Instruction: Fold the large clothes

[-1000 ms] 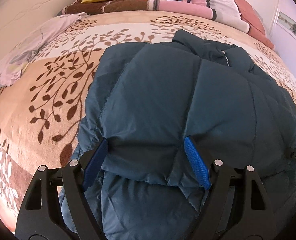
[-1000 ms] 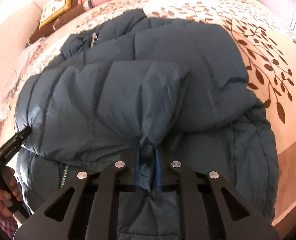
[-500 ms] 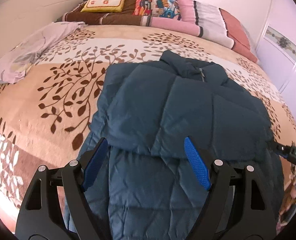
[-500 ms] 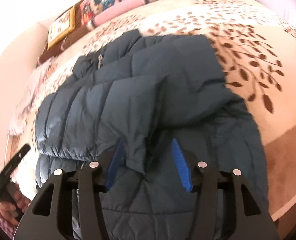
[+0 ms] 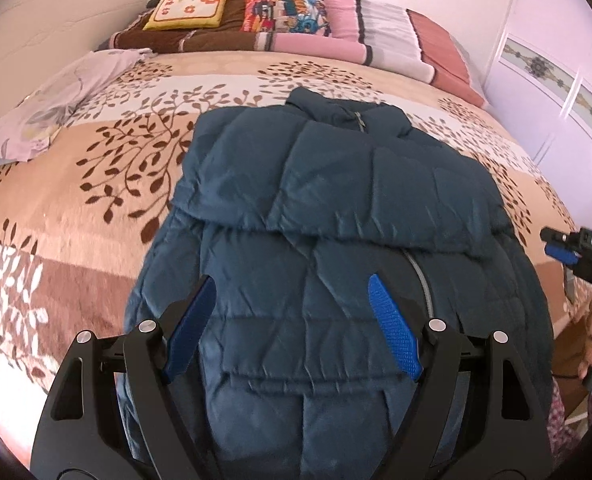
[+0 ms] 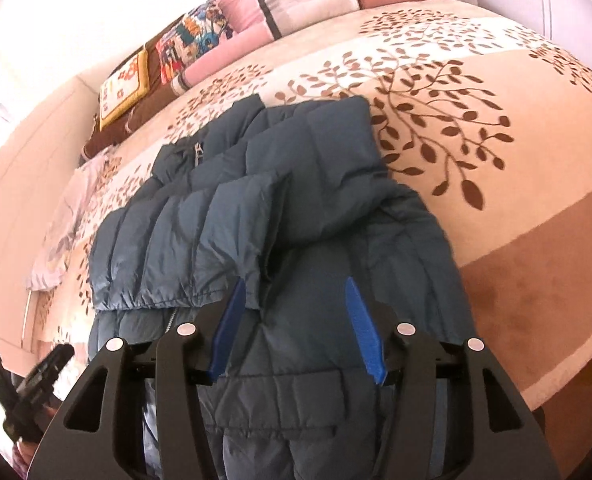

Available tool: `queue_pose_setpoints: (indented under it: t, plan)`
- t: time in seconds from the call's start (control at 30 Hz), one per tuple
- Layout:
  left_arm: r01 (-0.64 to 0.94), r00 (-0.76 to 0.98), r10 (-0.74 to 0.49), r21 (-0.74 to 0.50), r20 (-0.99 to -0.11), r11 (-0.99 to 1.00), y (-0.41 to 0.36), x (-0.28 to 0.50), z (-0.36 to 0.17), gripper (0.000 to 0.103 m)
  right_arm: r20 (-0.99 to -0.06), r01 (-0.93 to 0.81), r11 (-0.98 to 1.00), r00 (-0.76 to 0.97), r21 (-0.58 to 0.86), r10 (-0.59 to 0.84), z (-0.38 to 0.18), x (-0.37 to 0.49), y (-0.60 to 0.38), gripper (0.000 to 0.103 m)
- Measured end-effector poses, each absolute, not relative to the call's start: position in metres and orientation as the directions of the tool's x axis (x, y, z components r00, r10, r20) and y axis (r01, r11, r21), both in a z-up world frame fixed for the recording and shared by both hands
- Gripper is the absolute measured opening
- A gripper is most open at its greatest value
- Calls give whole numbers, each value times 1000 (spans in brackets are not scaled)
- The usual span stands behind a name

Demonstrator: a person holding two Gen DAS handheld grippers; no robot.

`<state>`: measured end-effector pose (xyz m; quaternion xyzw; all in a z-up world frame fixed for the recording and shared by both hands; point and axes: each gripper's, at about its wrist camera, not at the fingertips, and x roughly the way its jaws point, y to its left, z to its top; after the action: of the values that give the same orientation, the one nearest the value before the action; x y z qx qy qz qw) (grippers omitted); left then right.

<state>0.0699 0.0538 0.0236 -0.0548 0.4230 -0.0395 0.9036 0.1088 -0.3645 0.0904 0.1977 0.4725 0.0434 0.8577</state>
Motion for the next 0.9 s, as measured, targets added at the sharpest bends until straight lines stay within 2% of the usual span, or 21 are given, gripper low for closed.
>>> queue_pose_setpoints:
  t: [0.37, 0.9]
  plan:
    - [25, 629, -148, -171, -763, 985, 47, 34, 18, 78, -760, 125, 932, 620, 342, 196, 105, 68, -381, 53]
    - [31, 628, -155, -174, -762, 984, 39, 6, 22, 78, -762, 130, 958, 637, 257, 118, 102, 42, -378, 53]
